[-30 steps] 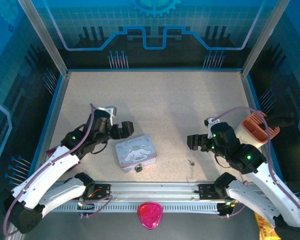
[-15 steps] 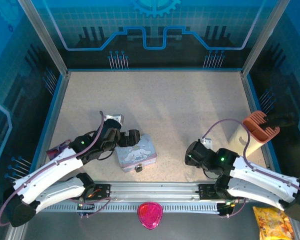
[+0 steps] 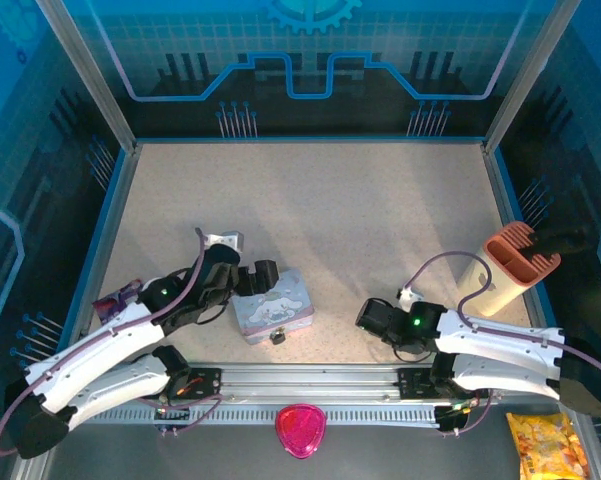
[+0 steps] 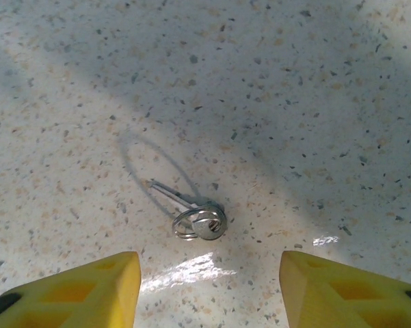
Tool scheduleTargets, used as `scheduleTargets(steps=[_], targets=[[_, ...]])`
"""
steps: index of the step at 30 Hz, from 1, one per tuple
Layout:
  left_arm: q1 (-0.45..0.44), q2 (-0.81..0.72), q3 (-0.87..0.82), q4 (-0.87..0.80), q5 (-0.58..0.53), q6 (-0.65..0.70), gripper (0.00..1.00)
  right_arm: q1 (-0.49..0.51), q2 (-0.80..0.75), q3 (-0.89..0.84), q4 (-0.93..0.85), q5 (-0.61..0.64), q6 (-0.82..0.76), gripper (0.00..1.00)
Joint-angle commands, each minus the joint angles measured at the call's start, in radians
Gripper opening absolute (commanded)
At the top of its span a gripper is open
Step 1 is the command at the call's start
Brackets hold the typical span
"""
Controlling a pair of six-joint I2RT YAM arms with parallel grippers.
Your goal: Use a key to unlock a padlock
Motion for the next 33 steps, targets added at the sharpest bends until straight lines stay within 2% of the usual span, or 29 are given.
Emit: scheduleTargets(steps=[1, 20, 30, 33], targets=[[-0.007, -0.017, -0.014, 0.038, -0.021, -0.002, 0.99, 0.016, 0.019, -0.033, 0.040, 0.022, 0.092, 0.53], [-0.008, 0.013, -0.017, 0.084, 0.004, 0.003, 0.99, -0.017, 0.124, -0.043, 0.152, 0.006, 0.068, 0.46], [-0.008, 0.015, -0.016, 0.089, 0.002, 0.001, 0.99, -0.018, 0.219, -0.022, 0.106, -0.012, 0.027, 0.31], [-0.008, 0.013, -0.016, 0.086, -0.005, 0.002, 0.99, -0.018, 0.208, -0.045, 0.144, -0.025, 0.030, 0.26]])
